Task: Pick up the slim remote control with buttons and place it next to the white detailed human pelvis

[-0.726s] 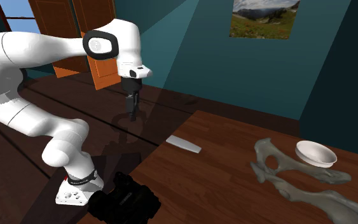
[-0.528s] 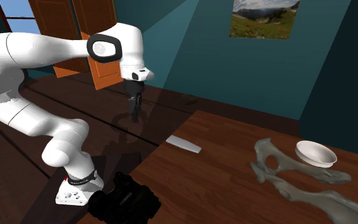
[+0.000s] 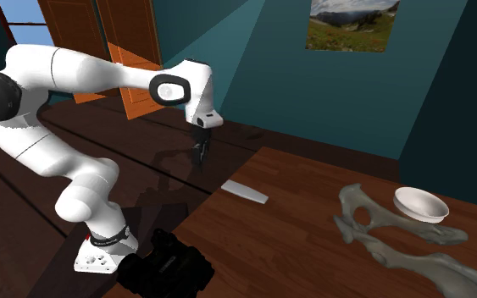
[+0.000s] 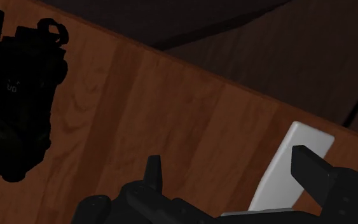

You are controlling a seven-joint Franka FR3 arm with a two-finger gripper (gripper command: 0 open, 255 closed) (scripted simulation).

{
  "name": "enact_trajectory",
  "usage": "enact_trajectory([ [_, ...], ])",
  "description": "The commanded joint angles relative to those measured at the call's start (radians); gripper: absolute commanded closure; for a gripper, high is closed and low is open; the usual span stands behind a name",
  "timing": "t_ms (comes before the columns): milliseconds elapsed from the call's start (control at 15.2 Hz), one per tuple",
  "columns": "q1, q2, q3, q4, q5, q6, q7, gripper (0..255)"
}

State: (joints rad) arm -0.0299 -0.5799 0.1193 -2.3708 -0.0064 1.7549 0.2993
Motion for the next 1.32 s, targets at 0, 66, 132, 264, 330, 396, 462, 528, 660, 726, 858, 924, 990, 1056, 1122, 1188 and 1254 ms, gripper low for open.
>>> enact_trajectory([
  [0,-0.006,0.061,0.025,0.004,0.016,0.06,0.067,0],
  [66,-0.009,0.091,0.036,0.006,0.023,0.09,0.098,0],
  [132,-0.012,0.122,0.047,0.008,0.028,0.119,0.129,0],
  [264,-0.018,0.186,0.068,0.019,0.035,0.175,0.191,0],
  [330,-0.021,0.22,0.078,0.026,0.037,0.203,0.221,0],
  [396,-0.024,0.255,0.087,0.035,0.038,0.23,0.252,0],
  [462,-0.028,0.29,0.096,0.046,0.038,0.256,0.283,0],
  [528,-0.031,0.327,0.104,0.058,0.037,0.281,0.314,0],
  [660,-0.036,0.401,0.118,0.086,0.03,0.33,0.375,0],
  [726,-0.038,0.438,0.123,0.102,0.026,0.352,0.406,0],
  [858,-0.041,0.515,0.132,0.139,0.013,0.395,0.468,0],
  [924,-0.041,0.554,0.135,0.159,0.006,0.414,0.499,0],
  [990,-0.041,0.593,0.136,0.181,-0.002,0.433,0.529,0],
  [1056,-0.04,0.631,0.137,0.204,-0.011,0.45,0.559,0],
  [1122,-0.039,0.648,0.136,0.214,-0.014,0.457,0.572,0],
  [1188,-0.038,0.655,0.135,0.208,-0.017,0.47,0.574,0],
  [1254,-0.038,0.663,0.135,0.202,-0.019,0.482,0.575,0],
])
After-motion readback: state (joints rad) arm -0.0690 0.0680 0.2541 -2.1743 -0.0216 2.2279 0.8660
